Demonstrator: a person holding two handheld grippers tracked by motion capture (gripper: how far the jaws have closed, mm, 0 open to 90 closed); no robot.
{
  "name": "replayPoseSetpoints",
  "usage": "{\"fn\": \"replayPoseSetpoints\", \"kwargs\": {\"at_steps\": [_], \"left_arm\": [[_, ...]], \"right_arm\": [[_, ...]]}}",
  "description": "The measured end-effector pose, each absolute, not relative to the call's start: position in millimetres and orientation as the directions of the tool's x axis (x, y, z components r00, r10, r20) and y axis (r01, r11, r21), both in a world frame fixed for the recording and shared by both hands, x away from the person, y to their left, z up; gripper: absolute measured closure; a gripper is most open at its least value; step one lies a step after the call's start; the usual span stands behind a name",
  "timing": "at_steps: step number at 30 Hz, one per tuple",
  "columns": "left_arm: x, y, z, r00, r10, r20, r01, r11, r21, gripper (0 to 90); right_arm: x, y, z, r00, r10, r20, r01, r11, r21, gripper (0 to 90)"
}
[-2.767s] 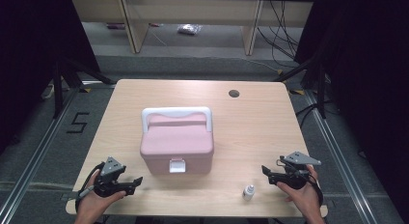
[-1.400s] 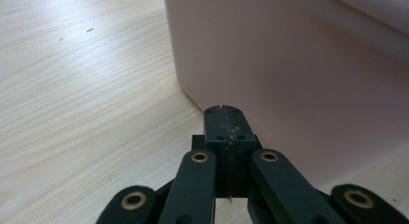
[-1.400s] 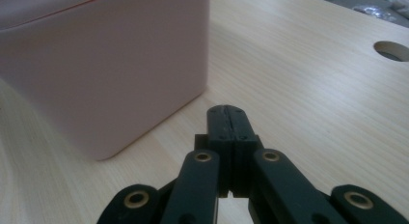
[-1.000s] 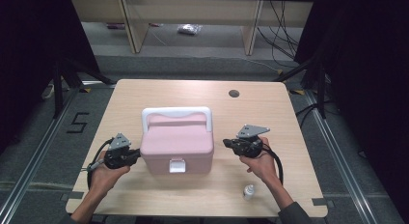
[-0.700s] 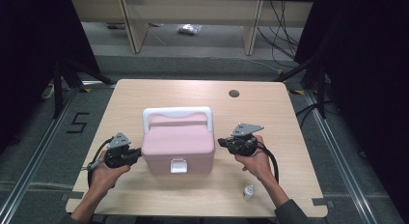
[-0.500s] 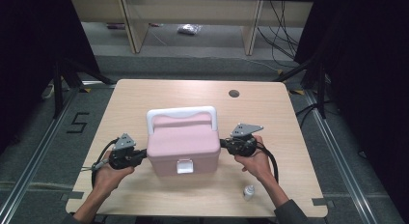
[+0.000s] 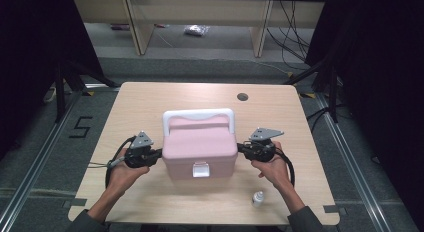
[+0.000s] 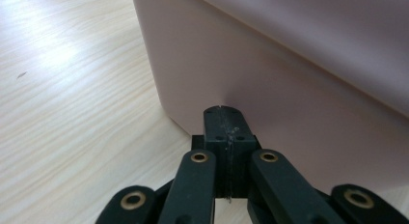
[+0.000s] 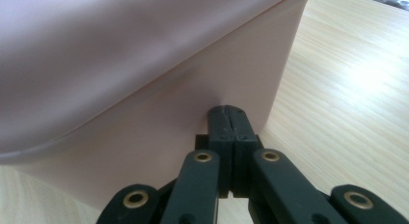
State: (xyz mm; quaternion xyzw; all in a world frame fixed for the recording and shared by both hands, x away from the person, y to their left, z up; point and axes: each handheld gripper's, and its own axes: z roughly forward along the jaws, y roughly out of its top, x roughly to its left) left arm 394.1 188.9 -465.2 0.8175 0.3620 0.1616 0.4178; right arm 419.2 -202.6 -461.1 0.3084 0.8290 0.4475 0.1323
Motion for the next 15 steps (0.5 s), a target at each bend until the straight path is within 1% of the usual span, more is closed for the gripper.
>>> {"fn": "replayPoseSetpoints", "kwargs": {"at_steps": [3,4,5,7,9,10,12,15], "left_arm": [[403,175,-464,0.695,0.719,-0.019,0.445,-0.409,0.797,89.8],[405,172,-463,0.695,0.718,-0.020,0.449,-0.413,0.792,89.8],[407,168,-463,0.694,0.719,-0.026,0.450,-0.406,0.796,89.8],[411,162,-462,0.707,0.707,-0.019,0.443,-0.423,0.790,89.8],[413,154,-462,0.708,0.706,-0.013,0.439,-0.426,0.791,89.8],[413,152,-462,0.715,0.699,-0.012,0.437,-0.434,0.788,89.8],[413,145,-462,0.724,0.690,-0.009,0.430,-0.441,0.788,89.8],[412,139,-461,0.732,0.681,0.007,0.416,-0.455,0.788,89.8]], "right_arm": [[417,-210,-460,-0.744,0.664,0.069,0.422,0.388,0.819,90.0],[418,-213,-461,-0.753,0.655,0.065,0.413,0.394,0.821,90.0],[416,-216,-461,-0.736,0.674,0.065,0.422,0.381,0.823,90.0],[417,-223,-461,-0.734,0.677,0.054,0.412,0.381,0.828,90.0],[417,-229,-461,-0.731,0.680,0.049,0.407,0.377,0.832,90.0],[415,-230,-461,-0.709,0.701,0.075,0.434,0.350,0.830,90.0],[414,-237,-461,-0.703,0.709,0.049,0.424,0.364,0.829,90.0],[411,-242,-461,-0.690,0.722,0.052,0.435,0.355,0.827,90.0]]}}
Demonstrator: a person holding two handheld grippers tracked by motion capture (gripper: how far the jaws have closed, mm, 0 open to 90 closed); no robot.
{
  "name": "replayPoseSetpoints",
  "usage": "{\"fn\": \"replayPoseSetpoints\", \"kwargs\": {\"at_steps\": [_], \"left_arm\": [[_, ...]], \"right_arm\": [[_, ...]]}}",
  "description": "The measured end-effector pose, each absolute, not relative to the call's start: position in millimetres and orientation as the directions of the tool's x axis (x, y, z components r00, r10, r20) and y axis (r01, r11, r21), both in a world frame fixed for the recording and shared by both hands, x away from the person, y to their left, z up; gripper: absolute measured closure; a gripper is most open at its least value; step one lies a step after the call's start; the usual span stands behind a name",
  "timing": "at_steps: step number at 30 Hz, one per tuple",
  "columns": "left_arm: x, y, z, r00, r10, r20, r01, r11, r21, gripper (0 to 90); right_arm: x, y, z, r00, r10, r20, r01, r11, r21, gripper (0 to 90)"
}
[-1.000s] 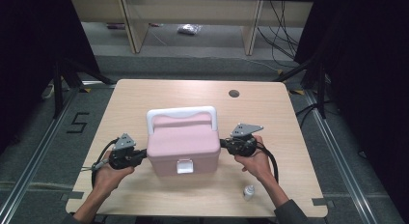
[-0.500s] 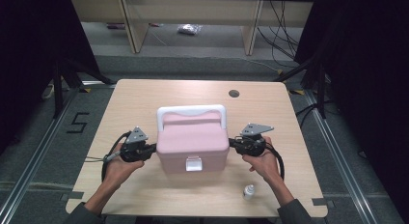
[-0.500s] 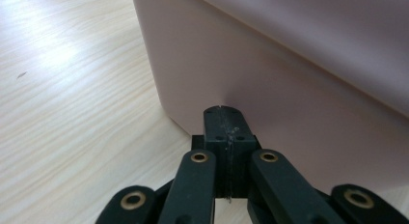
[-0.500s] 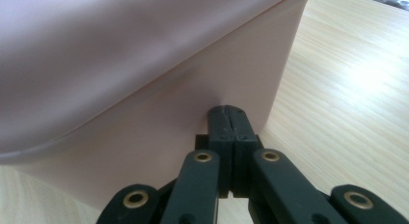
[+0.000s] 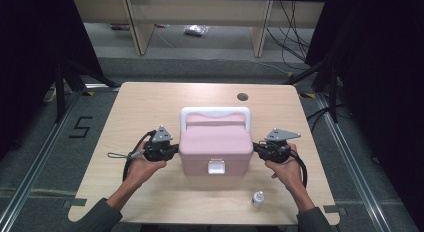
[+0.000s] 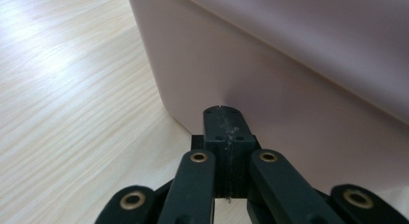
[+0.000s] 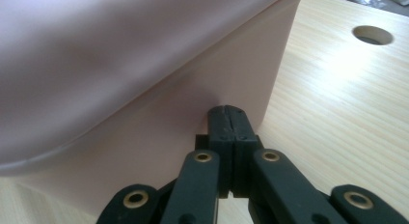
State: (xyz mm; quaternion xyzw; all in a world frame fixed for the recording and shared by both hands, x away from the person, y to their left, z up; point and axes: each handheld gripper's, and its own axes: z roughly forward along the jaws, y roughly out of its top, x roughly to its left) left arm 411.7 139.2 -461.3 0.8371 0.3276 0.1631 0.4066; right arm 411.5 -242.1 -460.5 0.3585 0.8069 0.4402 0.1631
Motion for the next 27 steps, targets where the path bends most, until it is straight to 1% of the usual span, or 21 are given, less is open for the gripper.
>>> {"fn": "replayPoseSetpoints", "kwargs": {"at_steps": [4,12,14,17,18,23,25,26,27], "left_arm": [[411.6,134.4,-461.1,0.738,0.674,0.012,0.409,-0.462,0.787,89.8],[412.1,133.0,-461.4,0.741,0.671,0.009,0.408,-0.461,0.788,89.8],[411.4,131.1,-461.5,0.742,0.670,0.010,0.406,-0.461,0.789,89.8],[411.6,130.2,-461.4,0.742,0.670,0.019,0.402,-0.468,0.787,89.8],[411.6,129.8,-461.7,0.743,0.669,0.016,0.401,-0.463,0.790,89.8],[412.5,129.4,-461.8,0.749,0.663,0.007,0.402,-0.461,0.791,89.8],[413.0,127.7,-461.5,0.744,0.668,0.013,0.402,-0.464,0.789,89.8],[413.0,127.7,-461.5,0.744,0.668,0.013,0.402,-0.464,0.789,89.8],[414.6,126.4,-461.4,0.747,0.664,0.012,0.401,-0.465,0.789,89.8]], "right_arm": [[407.4,-248.2,-460.6,-0.678,0.732,0.064,0.450,0.345,0.824,90.0],[407.2,-248.7,-460.6,-0.674,0.736,0.059,0.446,0.343,0.827,90.0],[408.1,-252.0,-460.1,-0.679,0.733,0.036,0.432,0.359,0.827,90.0],[406.8,-252.8,-460.6,-0.672,0.738,0.061,0.449,0.341,0.826,90.0],[408.1,-254.4,-460.6,-0.676,0.736,0.034,0.427,0.354,0.832,90.0],[407.6,-253.7,-460.9,-0.673,0.738,0.050,0.440,0.344,0.830,90.0],[408.7,-255.2,-460.8,-0.671,0.741,0.025,0.421,0.354,0.835,90.0],[407.3,-253.7,-461.4,-0.660,0.749,0.056,0.446,0.331,0.832,90.0],[408.5,-255.4,-460.7,-0.669,0.742,0.046,0.440,0.345,0.829,90.0]]}}
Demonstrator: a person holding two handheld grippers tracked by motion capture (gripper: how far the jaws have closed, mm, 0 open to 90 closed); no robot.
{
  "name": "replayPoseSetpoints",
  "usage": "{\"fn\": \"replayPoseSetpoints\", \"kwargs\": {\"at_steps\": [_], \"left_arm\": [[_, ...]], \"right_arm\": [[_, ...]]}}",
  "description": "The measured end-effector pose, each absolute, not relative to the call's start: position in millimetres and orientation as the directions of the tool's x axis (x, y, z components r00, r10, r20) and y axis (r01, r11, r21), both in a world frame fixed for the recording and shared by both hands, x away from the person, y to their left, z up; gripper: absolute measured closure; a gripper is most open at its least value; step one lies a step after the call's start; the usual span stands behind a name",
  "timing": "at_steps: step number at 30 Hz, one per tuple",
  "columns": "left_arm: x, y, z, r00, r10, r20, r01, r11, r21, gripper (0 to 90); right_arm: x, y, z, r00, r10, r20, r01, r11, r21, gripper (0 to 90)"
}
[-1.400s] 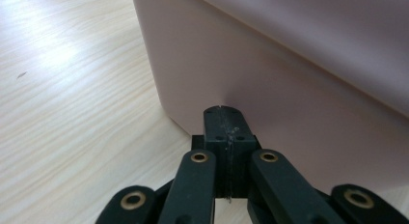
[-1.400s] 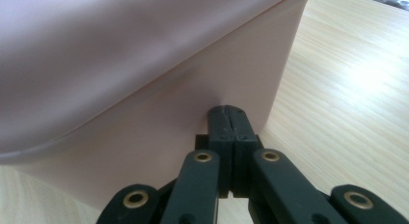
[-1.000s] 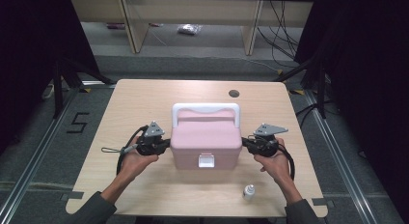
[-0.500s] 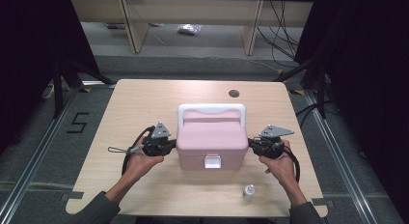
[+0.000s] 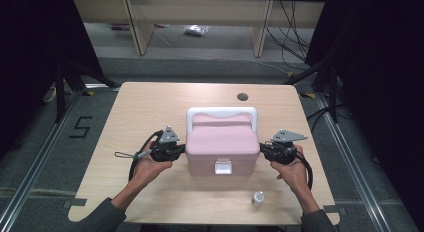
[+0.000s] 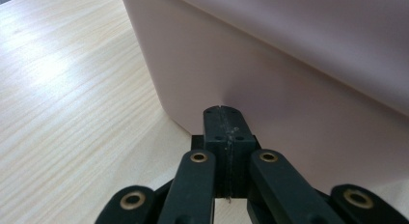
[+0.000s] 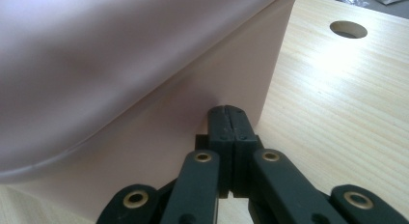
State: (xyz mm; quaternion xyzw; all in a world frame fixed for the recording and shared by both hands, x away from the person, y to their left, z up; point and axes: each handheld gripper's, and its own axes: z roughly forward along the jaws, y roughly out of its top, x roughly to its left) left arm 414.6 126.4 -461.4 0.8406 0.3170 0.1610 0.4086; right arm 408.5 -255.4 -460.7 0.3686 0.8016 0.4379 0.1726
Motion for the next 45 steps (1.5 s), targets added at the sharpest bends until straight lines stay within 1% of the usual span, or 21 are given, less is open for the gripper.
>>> {"fn": "replayPoseSetpoints", "kwargs": {"at_steps": [2,6,8,12,13,14,17,23,25,27,29,30,31,33,34,36,37,39,43,44,45], "left_arm": [[416,125,-461,0.747,0.664,0.021,0.398,-0.473,0.786,89.8],[420,123,-461,0.750,0.661,0.023,0.395,-0.475,0.787,89.8],[421,122,-460,0.748,0.662,0.035,0.393,-0.485,0.781,89.8],[424,122,-460,0.745,0.666,0.038,0.393,-0.484,0.782,89.8],[425,122,-461,0.740,0.672,0.035,0.397,-0.478,0.784,89.8],[425,122,-461,0.739,0.673,0.029,0.398,-0.472,0.787,89.8],[426,123,-461,0.738,0.674,0.040,0.391,-0.475,0.788,89.8],[427,125,-462,0.740,0.671,0.045,0.383,-0.475,0.792,89.4],[429,125,-462,0.739,0.671,0.063,0.371,-0.484,0.793,84.6],[432,129,-463,0.736,0.676,0.050,0.380,-0.473,0.795,83.7],[435,132,-461,0.737,0.674,0.044,0.385,-0.472,0.793,81.1],[435,132,-461,0.737,0.674,0.044,0.385,-0.472,0.793,77.3],[439,138,-458,0.727,0.687,0.018,0.397,-0.441,0.805,72.4],[441,142,-456,0.722,0.691,0.015,0.401,-0.437,0.805,70.1],[445,148,-453,0.734,0.678,-0.018,0.417,-0.430,0.801,67.2],[447,150,-451,0.749,0.661,-0.045,0.435,-0.439,0.786,64.7],[448,151,-449,0.760,0.649,-0.046,0.440,-0.461,0.771,57.4],[450,157,-439,0.770,0.636,-0.050,0.455,-0.492,0.742,52.9],[451,163,-426,0.761,0.646,-0.055,0.457,-0.474,0.753,44.1],[452,166,-415,0.769,0.634,-0.080,0.468,-0.473,0.747,40.8],[452,166,-415,0.769,0.634,-0.080,0.468,-0.473,0.747,39.6]], "right_arm": [[410,-257,-461,-0.668,0.744,0.030,0.423,0.346,0.838,90.0],[409,-257,-461,-0.655,0.752,0.067,0.454,0.321,0.831,90.0],[412,-259,-461,-0.663,0.748,0.037,0.432,0.342,0.834,90.0],[415,-258,-461,-0.655,0.753,0.058,0.446,0.323,0.834,90.0],[419,-259,-461,-0.662,0.748,0.036,0.427,0.338,0.839,90.0],[418,-257,-461,-0.656,0.753,0.061,0.449,0.324,0.833,90.0],[418,-256,-461,-0.656,0.752,0.062,0.450,0.324,0.832,90.0],[421,-261,-464,-0.671,0.739,0.063,0.428,0.316,0.847,89.3],[421,-262,-465,-0.665,0.744,0.066,0.428,0.307,0.850,86.7],[419,-262,-465,-0.648,0.755,0.098,0.461,0.287,0.840,82.9],[419,-263,-465,-0.643,0.764,0.055,0.452,0.320,0.832,80.3],[419,-263,-465,-0.643,0.764,0.055,0.452,0.320,0.832,80.3],[418,-265,-467,-0.630,0.773,0.068,0.468,0.309,0.828,76.5],[418,-268,-467,-0.626,0.777,0.072,0.480,0.311,0.820,75.4],[417,-271,-469,-0.619,0.780,0.097,0.493,0.289,0.821,71.9],[415,-274,-469,-0.610,0.789,0.076,0.489,0.299,0.819,69.9],[412,-279,-469,-0.604,0.794,0.077,0.497,0.299,0.814,66.1],[408,-283,-470,-0.604,0.793,0.078,0.498,0.299,0.814,61.9],[399,-287,-471,-0.598,0.799,0.061,0.505,0.316,0.804,56.8],[393,-288,-472,-0.600,0.798,0.058,0.496,0.315,0.809,51.8],[389,-287,-471,-0.571,0.816,0.083,0.524,0.286,0.802,50.5]]}}
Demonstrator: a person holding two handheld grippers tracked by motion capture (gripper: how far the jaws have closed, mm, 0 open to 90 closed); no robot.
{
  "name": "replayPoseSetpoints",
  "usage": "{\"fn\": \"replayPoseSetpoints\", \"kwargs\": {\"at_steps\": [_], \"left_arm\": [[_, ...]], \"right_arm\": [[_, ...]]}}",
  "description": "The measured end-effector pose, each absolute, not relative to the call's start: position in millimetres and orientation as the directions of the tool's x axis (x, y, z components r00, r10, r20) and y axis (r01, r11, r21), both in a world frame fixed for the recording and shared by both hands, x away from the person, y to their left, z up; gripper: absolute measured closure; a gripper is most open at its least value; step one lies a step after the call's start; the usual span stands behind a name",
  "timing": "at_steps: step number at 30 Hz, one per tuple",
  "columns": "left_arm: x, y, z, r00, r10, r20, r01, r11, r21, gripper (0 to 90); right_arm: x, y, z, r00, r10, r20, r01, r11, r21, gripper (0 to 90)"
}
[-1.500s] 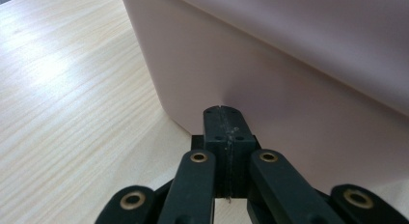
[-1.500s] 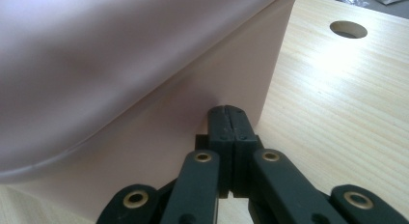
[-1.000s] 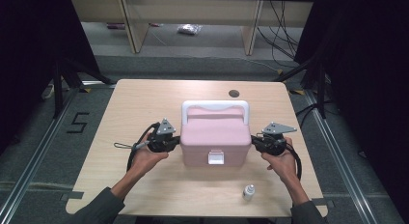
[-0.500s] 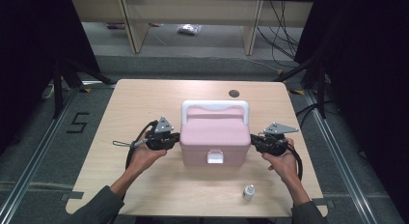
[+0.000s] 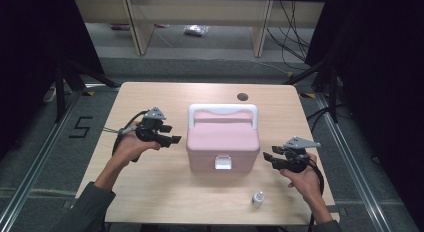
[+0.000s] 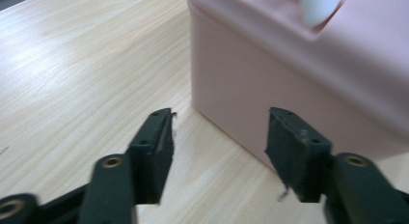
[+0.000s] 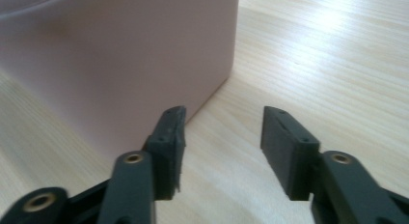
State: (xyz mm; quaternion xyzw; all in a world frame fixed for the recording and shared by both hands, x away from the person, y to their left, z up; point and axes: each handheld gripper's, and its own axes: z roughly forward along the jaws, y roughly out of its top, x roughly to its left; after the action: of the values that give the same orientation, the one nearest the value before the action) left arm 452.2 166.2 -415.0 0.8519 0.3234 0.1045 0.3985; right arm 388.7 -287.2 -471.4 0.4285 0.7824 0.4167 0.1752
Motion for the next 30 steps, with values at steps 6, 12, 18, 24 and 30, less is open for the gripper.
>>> {"fn": "replayPoseSetpoints", "kwargs": {"at_steps": [6,12,18,24,30], "left_arm": [[449,172,-372,0.787,0.613,-0.064,0.449,-0.500,0.741,33.8],[454,168,-355,0.801,0.595,-0.064,0.437,-0.508,0.742,31.6],[464,157,-336,0.823,0.565,-0.054,0.424,-0.548,0.721,30.7],[469,152,-325,0.827,0.560,-0.059,0.421,-0.546,0.724,30.7],[474,140,-315,0.848,0.530,-0.015,0.392,-0.608,0.691,30.4]], "right_arm": [[381,-293,-473,-0.561,0.825,0.065,0.517,0.289,0.806,42.4],[374,-296,-474,-0.537,0.838,0.095,0.541,0.257,0.801,38.9],[366,-298,-476,-0.537,0.839,0.087,0.539,0.262,0.800,38.3],[367,-300,-480,-0.544,0.836,0.076,0.539,0.279,0.795,38.4],[365,-300,-482,-0.556,0.827,0.077,0.543,0.291,0.788,38.4]]}}
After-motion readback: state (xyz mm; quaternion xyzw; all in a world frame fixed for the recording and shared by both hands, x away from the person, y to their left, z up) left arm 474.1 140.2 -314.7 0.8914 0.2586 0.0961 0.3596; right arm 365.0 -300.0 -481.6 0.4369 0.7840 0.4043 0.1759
